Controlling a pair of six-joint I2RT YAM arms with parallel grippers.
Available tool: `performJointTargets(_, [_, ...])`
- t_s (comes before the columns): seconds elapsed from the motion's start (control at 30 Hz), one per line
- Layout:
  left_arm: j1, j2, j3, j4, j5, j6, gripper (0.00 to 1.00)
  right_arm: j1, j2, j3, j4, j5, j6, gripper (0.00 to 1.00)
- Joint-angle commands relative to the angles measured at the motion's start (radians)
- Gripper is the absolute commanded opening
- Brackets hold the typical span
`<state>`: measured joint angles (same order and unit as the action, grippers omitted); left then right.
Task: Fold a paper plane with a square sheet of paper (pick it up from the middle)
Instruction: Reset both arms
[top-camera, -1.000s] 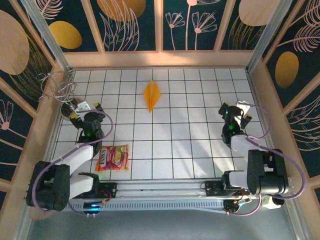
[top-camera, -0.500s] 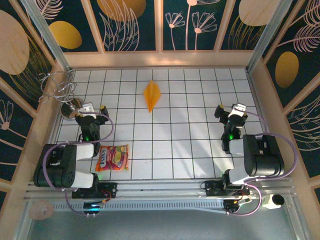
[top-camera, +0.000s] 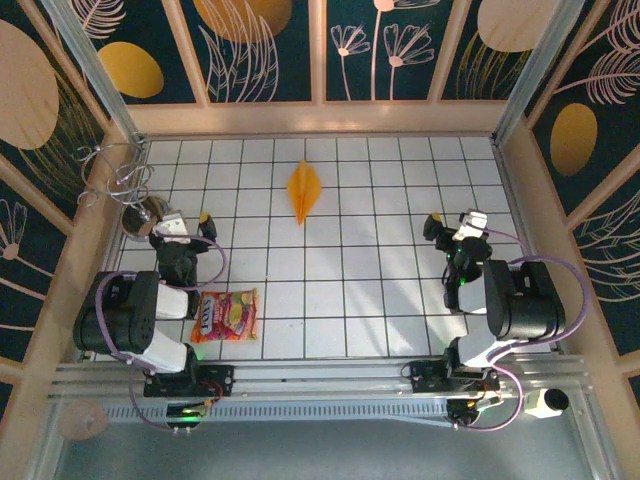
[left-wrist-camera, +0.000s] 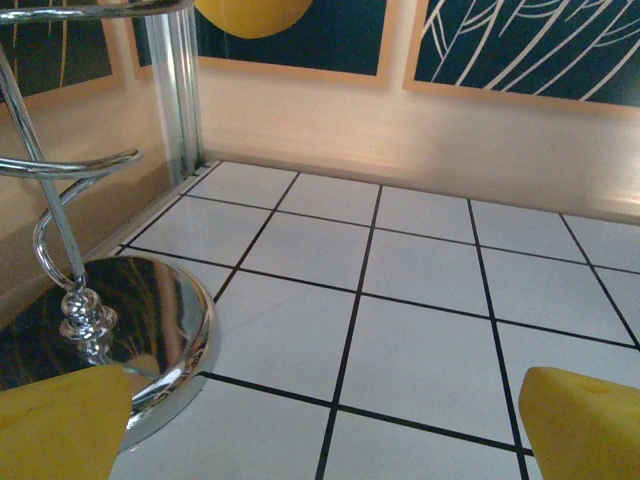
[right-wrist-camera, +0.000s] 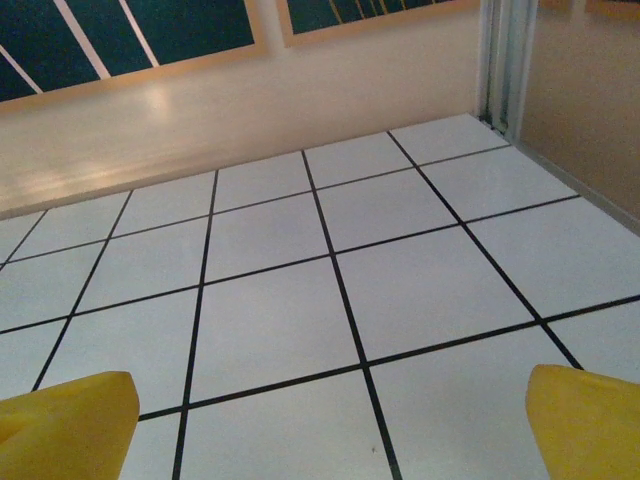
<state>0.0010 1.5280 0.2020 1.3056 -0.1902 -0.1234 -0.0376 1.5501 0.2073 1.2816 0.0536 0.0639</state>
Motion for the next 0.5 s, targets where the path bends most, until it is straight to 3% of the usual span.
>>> performJointTargets(0.0, [0.007, 0.007, 0.005, 0.052, -0.015, -0.001, 0.99, 0.007, 0.008, 0.001, 0.058, 0.002, -0.029, 0.99])
performJointTargets(0.2, [0.007, 0.003, -0.051, 0.156, 0.041, 0.018, 0.99, 0.012, 0.009, 0.001, 0.057, 0.009, -0.031, 0.99])
performJointTargets(0.33, [0.007, 0.004, -0.055, 0.163, 0.162, 0.057, 0.99, 0.013, 0.010, 0.001, 0.057, 0.012, -0.032, 0.99])
performJointTargets(0.4, [0.007, 0.004, -0.011, 0.079, 0.206, 0.076, 0.99, 0.014, 0.010, 0.002, 0.057, 0.014, -0.033, 0.99])
performJointTargets(0.47, [0.007, 0.006, 0.013, 0.038, 0.166, 0.060, 0.99, 0.013, 0.010, 0.004, 0.056, 0.014, -0.033, 0.99])
